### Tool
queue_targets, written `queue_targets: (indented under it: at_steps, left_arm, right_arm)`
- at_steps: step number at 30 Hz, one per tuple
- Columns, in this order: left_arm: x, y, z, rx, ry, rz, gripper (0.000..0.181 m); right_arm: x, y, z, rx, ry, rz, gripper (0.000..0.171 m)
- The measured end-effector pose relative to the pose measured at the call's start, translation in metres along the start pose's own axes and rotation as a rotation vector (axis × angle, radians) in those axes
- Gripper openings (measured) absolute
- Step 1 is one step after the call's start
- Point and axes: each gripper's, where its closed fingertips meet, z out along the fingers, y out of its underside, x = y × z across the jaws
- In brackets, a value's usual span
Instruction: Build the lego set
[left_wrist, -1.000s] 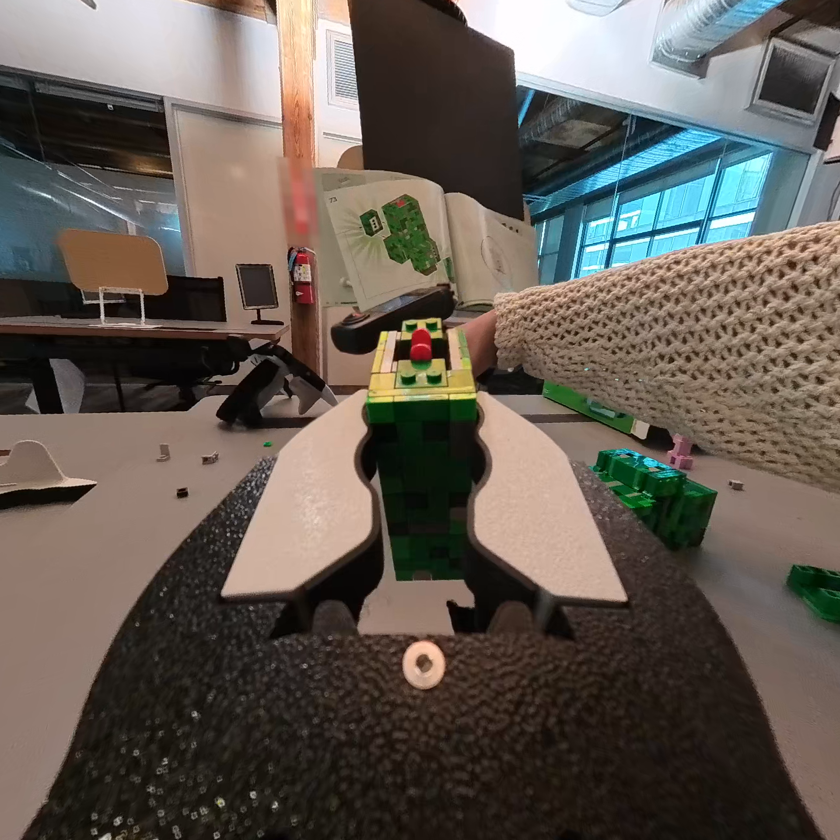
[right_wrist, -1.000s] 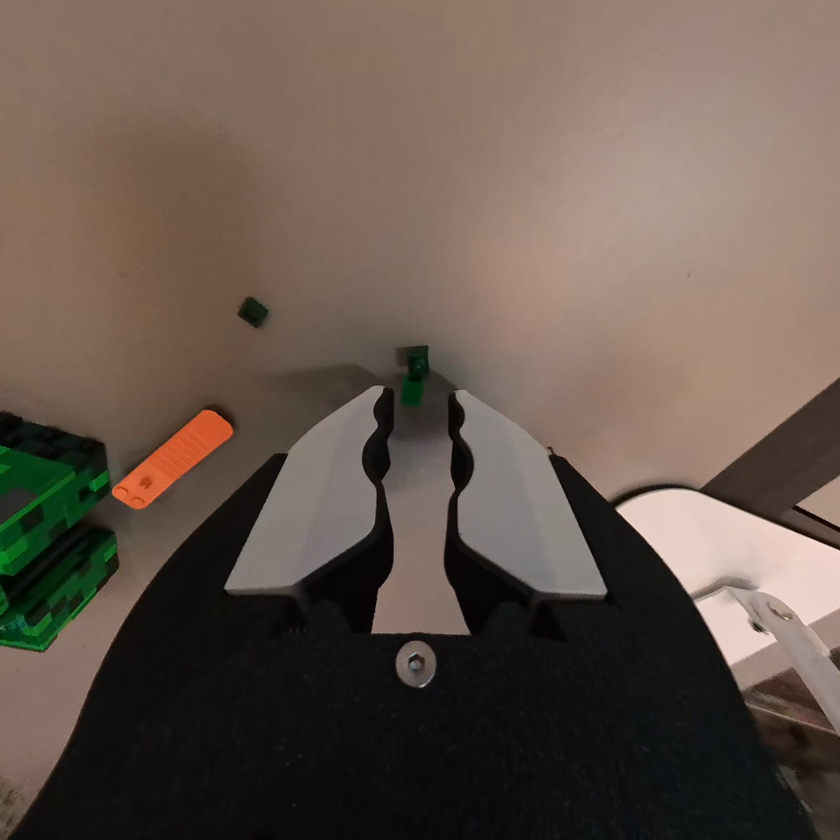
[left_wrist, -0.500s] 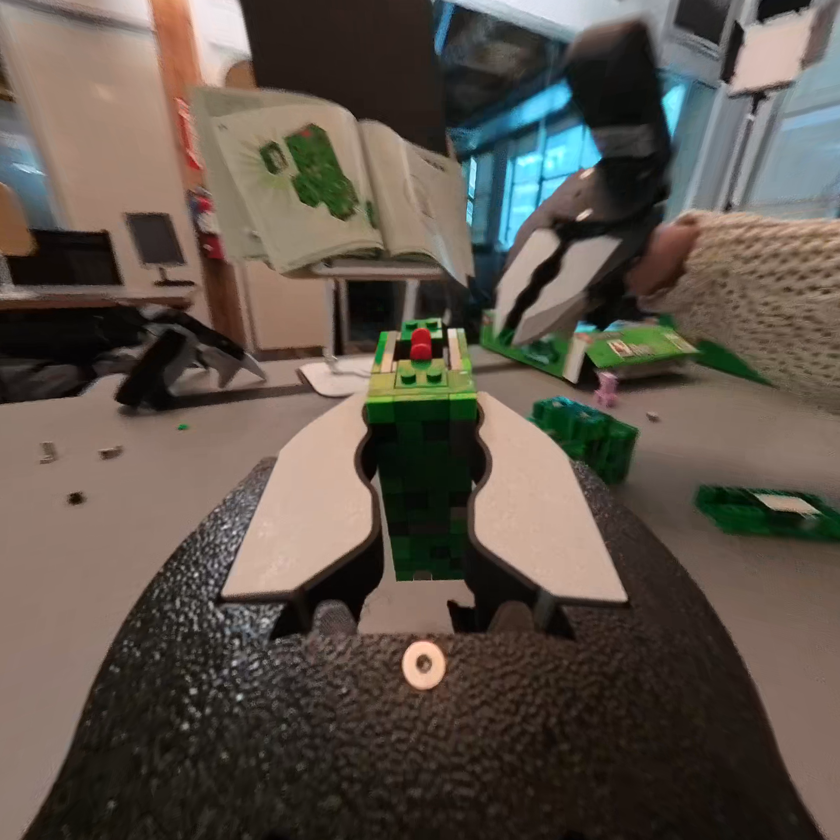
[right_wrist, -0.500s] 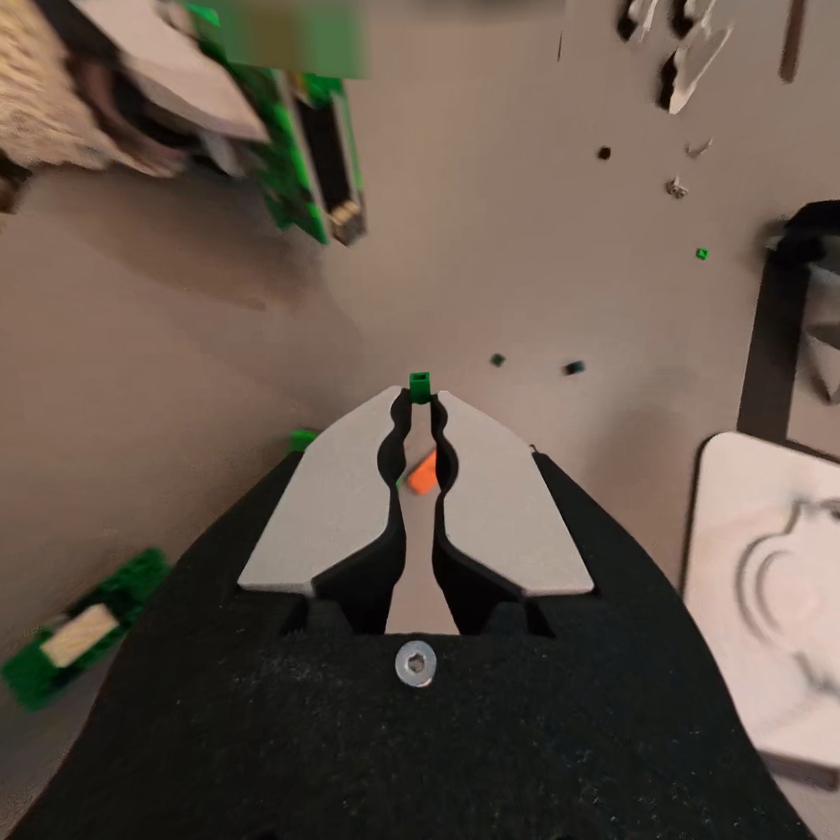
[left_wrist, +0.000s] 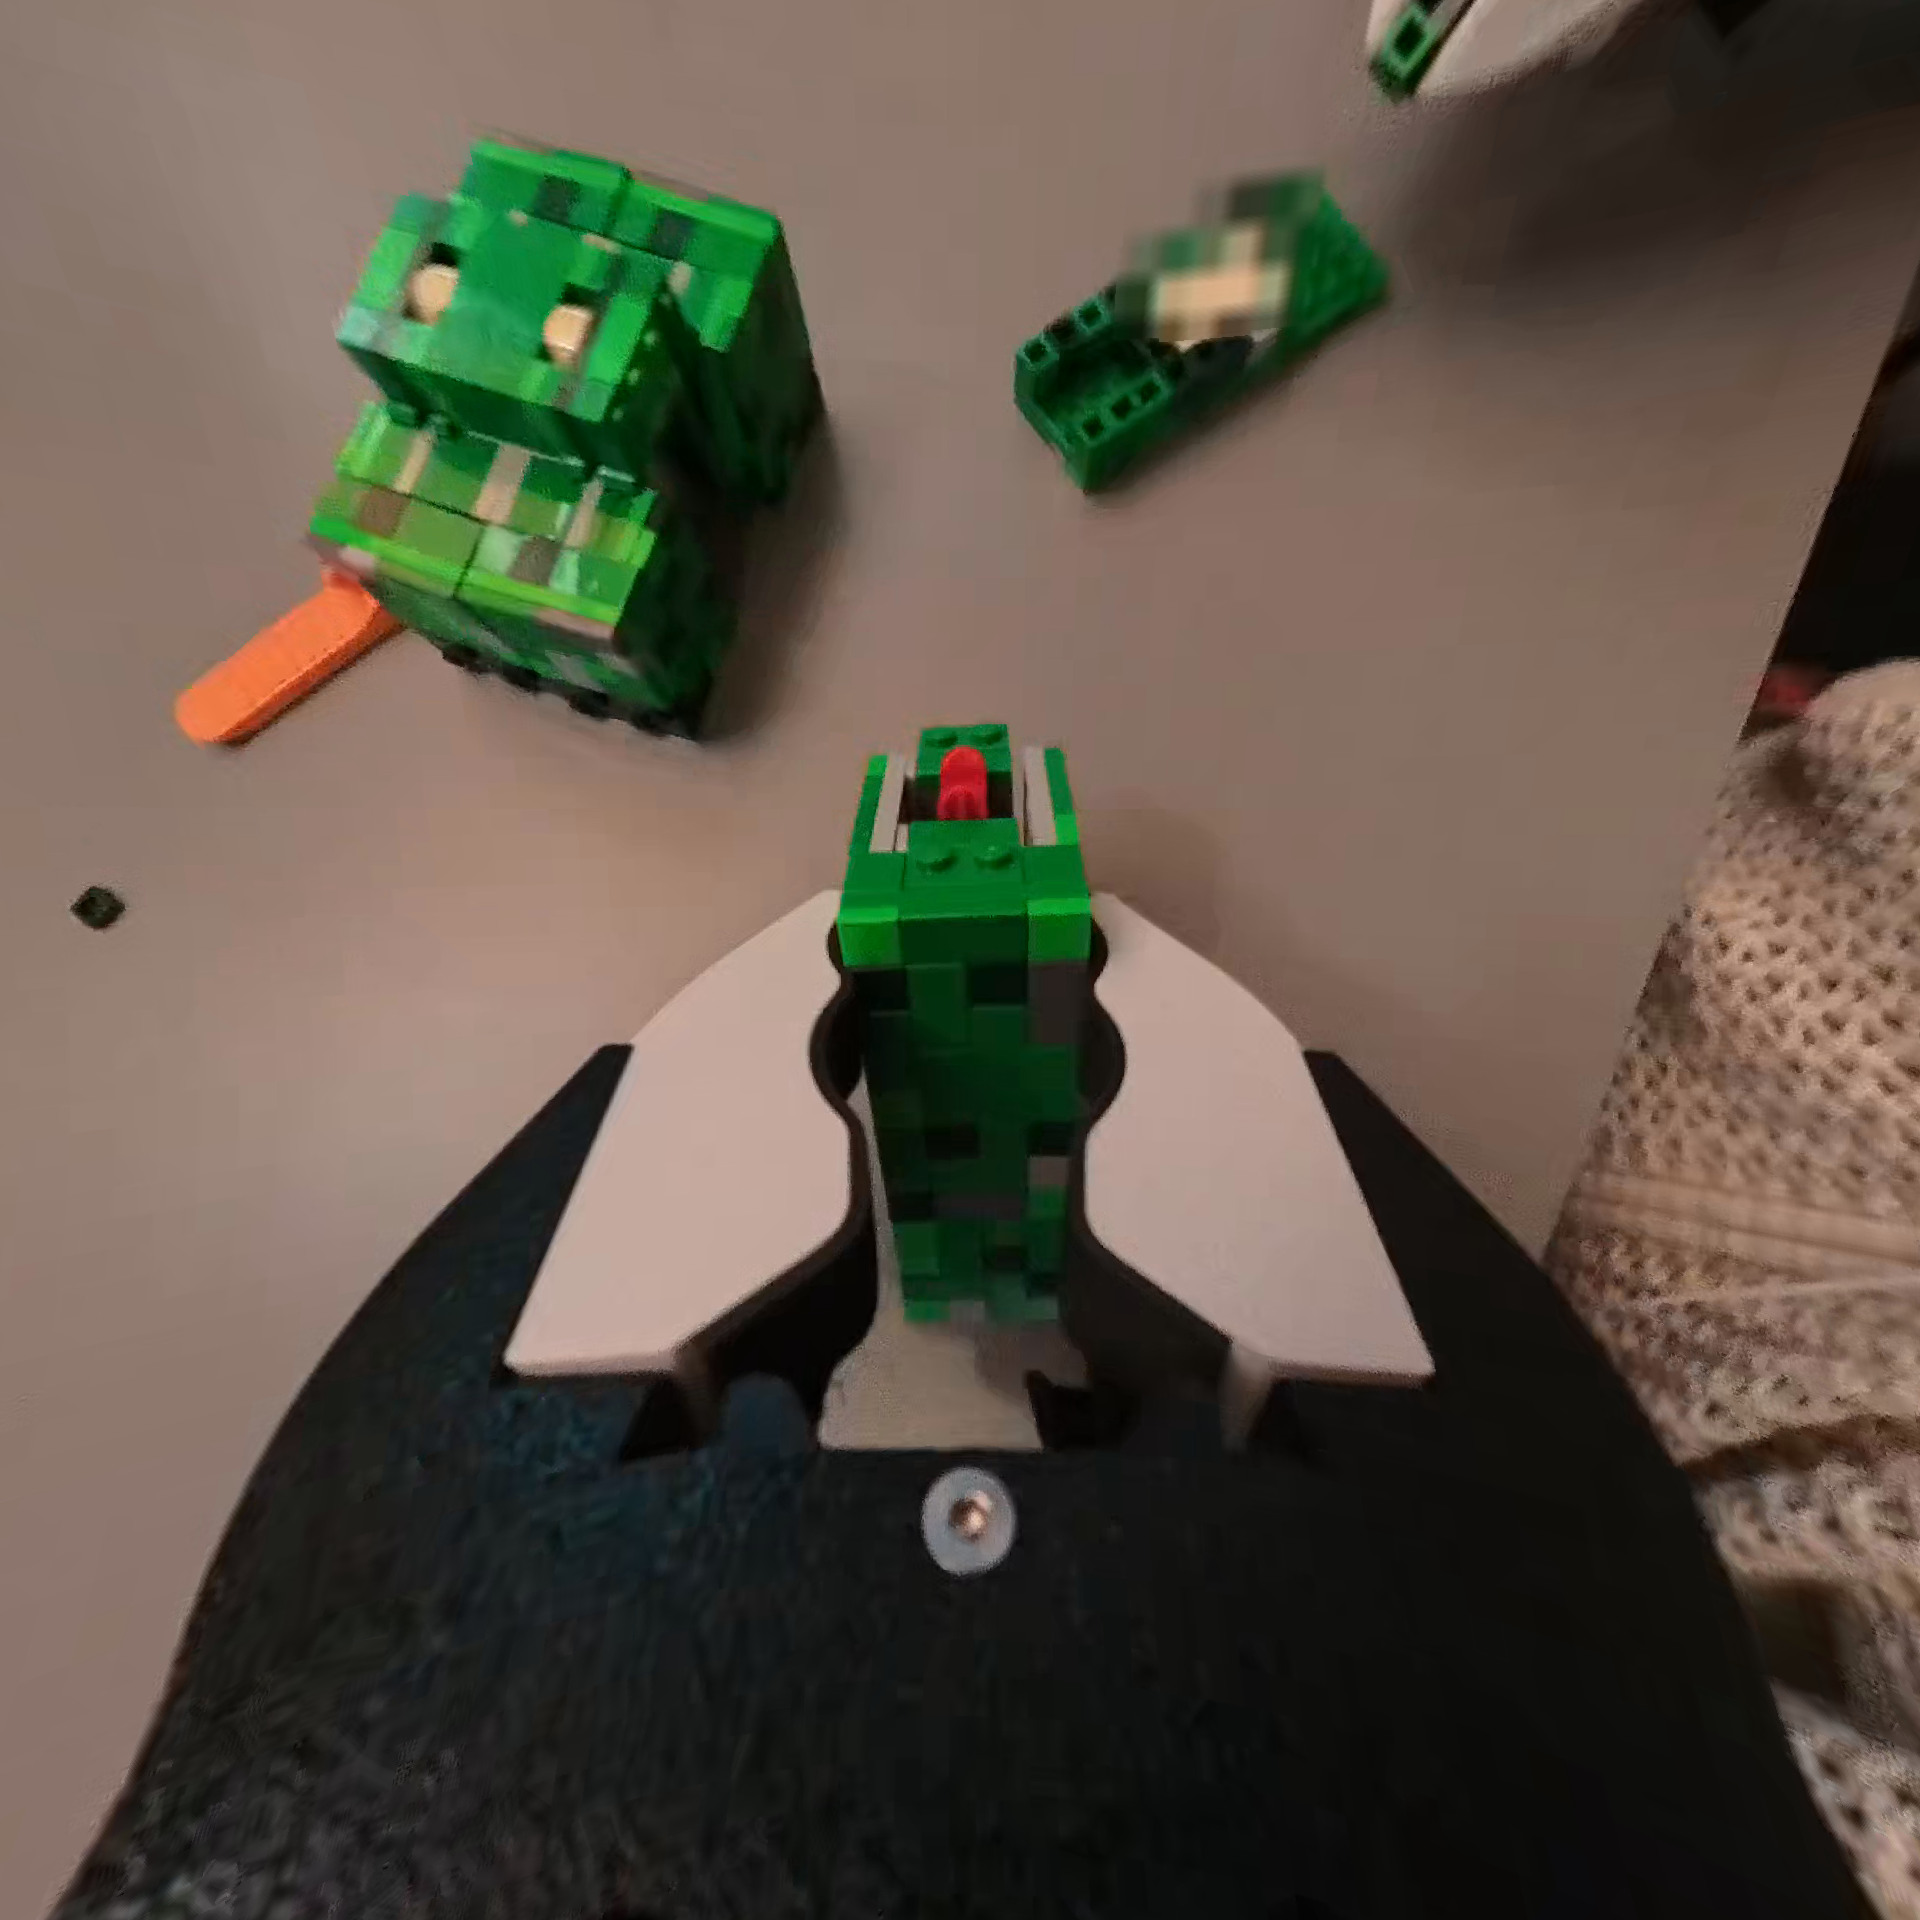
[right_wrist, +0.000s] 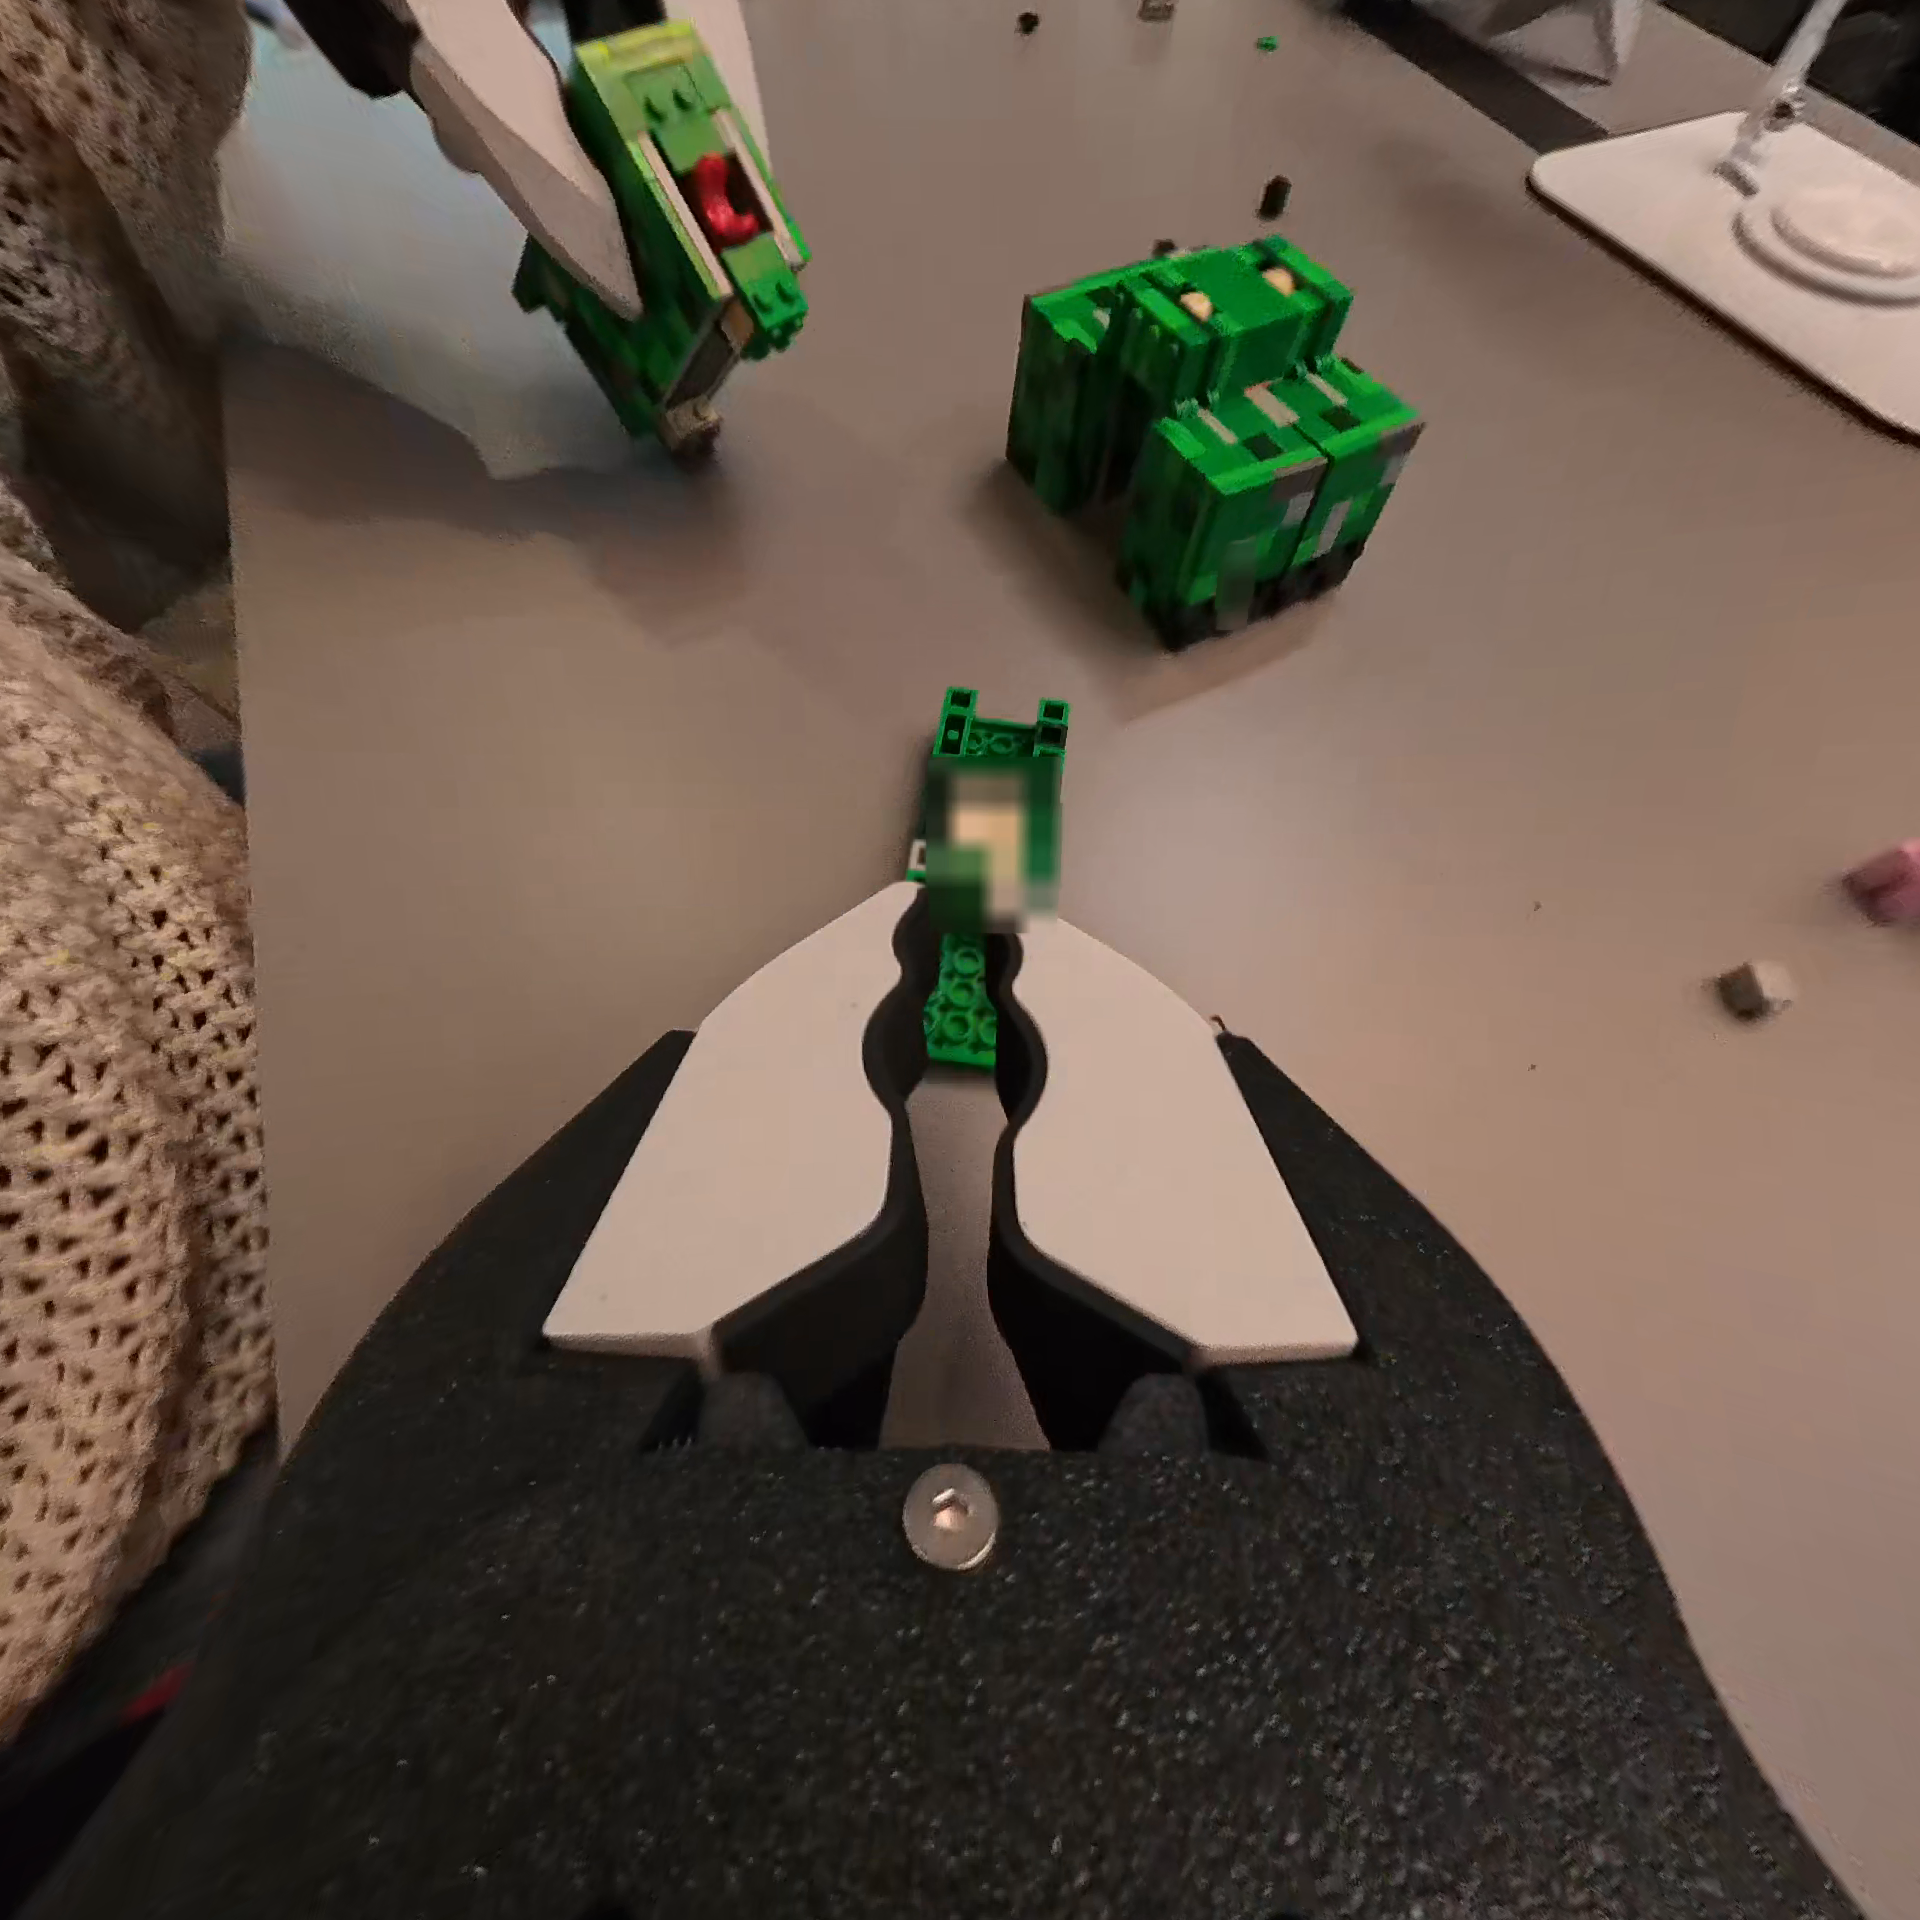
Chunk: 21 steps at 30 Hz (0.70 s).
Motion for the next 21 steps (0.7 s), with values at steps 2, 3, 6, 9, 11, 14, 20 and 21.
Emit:
queue_targets:
  at_steps: [2,3,6,9,11,14,20,21]
  left_arm:
    - [0.002,0.001,0.003,-0.119,-0.01,0.075,0.037]
    - [0.004,0.002,0.005,-0.186,-0.018,0.125,0.037]
    - [0.006,0.007,0.012,-0.389,-0.039,0.263,0.038]
    - [0.01,0.009,0.02,-0.54,-0.037,0.36,0.038]
    - [0.012,0.011,0.024,-0.629,-0.038,0.409,0.038]
    - [0.011,0.013,0.028,-0.724,-0.054,0.455,0.038]
    - [0.012,0.014,0.03,-0.755,-0.05,0.47,0.055]
    - [0.012,0.014,0.032,-0.745,-0.042,0.462,0.062]
  right_arm:
    - [-0.005,0.005,0.001,0.017,0.01,0.016,0.007]
    - [-0.006,0.006,0.001,0.023,0.011,0.017,0.007]
    - [-0.009,0.009,0.003,0.035,0.001,0.015,0.007]
    - [-0.008,0.01,0.003,0.039,0.007,0.017,0.007]
    - [-0.008,0.01,0.003,0.038,0.01,0.006,0.007]
    - [-0.01,0.014,0.004,0.009,0.002,-0.008,0.007]
    - [-0.01,0.018,0.004,-0.014,0.013,-0.013,0.007]
    - [-0.009,0.019,0.005,-0.026,0.014,-0.012,0.007]
